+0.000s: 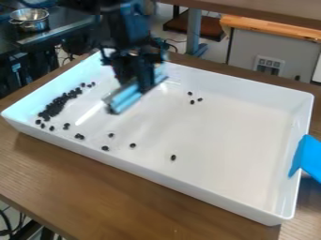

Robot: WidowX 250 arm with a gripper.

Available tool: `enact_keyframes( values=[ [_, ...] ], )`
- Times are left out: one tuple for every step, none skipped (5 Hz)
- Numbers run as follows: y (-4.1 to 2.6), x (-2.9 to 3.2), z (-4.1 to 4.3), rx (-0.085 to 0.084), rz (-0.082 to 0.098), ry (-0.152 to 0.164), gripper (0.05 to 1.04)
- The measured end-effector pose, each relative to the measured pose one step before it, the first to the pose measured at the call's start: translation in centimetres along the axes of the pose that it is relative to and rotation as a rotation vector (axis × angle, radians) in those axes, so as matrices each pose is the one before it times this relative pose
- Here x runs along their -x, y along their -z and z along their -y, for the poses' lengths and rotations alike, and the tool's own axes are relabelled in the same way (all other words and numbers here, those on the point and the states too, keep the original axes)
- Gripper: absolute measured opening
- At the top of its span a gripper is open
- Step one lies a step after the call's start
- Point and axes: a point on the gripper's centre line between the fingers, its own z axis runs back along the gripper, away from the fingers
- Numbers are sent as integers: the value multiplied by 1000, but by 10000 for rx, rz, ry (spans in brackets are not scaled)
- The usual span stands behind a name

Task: Sweep into pile

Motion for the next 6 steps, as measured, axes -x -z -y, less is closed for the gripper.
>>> enact_keyframes(
  values=[
    [2476, 1018, 4004, 3, -81, -92, 370],
    [1429, 47, 2619, 159, 237, -598, 370],
    [1216, -436, 1404, -20, 342, -194, 370],
    [1760, -49, -828, -281, 213, -277, 370],
    [855, 250, -771, -235, 304, 113, 370],
    [-19, 224, -1287, -76, 38, -61, 370]
  ],
)
